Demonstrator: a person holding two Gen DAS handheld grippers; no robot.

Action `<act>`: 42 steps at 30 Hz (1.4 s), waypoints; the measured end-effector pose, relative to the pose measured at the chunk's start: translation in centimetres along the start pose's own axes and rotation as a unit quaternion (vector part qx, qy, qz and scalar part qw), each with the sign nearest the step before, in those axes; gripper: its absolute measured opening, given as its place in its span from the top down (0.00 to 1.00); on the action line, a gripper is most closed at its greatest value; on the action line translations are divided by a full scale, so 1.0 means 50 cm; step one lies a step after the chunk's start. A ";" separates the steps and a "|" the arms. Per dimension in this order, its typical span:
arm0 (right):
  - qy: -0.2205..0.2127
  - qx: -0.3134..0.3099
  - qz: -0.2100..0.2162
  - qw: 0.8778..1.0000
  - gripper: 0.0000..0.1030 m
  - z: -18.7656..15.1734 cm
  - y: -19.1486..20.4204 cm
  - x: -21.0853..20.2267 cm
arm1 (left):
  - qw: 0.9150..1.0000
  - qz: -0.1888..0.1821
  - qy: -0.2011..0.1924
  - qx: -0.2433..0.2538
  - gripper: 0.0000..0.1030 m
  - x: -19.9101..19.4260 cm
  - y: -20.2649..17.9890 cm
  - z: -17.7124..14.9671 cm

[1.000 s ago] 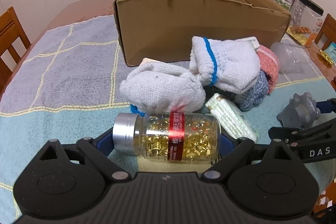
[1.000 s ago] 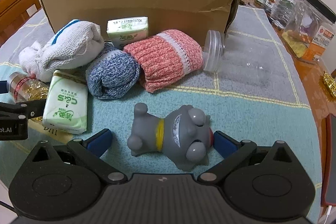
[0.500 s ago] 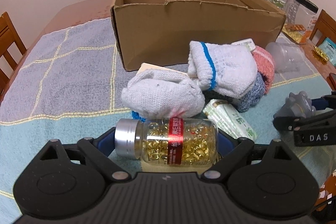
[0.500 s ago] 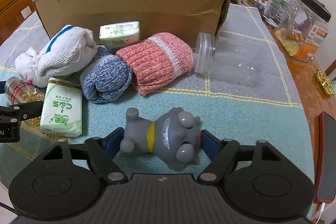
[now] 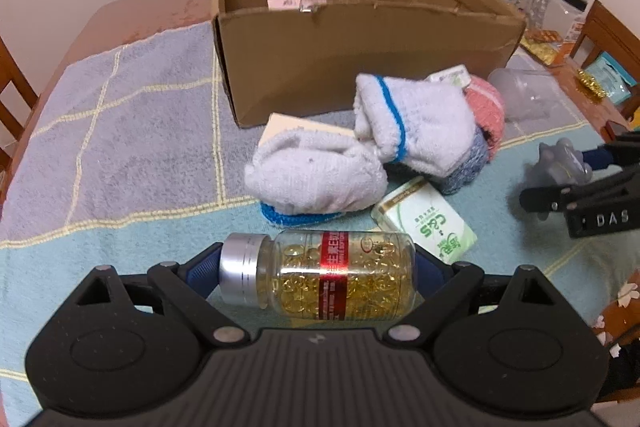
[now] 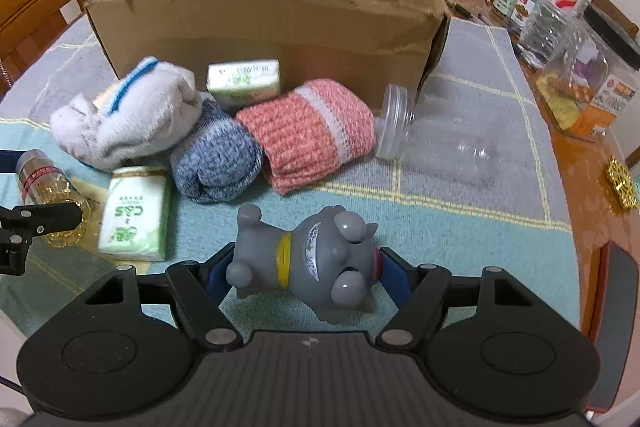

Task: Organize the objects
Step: 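Carry both items over the cardboard box and open both grippers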

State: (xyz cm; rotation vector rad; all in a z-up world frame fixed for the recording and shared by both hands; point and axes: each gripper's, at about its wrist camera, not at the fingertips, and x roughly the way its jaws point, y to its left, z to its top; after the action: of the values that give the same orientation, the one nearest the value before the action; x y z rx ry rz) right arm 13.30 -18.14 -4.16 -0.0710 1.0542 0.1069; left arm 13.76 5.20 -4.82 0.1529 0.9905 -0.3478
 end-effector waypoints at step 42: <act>-0.114 -0.079 0.075 0.987 0.00 0.372 0.021 -0.042 | 0.995 -0.008 -0.100 0.016 0.07 0.039 0.072 0.413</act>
State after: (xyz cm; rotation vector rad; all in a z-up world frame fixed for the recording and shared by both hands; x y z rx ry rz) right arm 28.18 -15.19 6.81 -0.1196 0.8192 0.3278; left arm 32.33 2.30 4.63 0.1358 0.7889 -0.3852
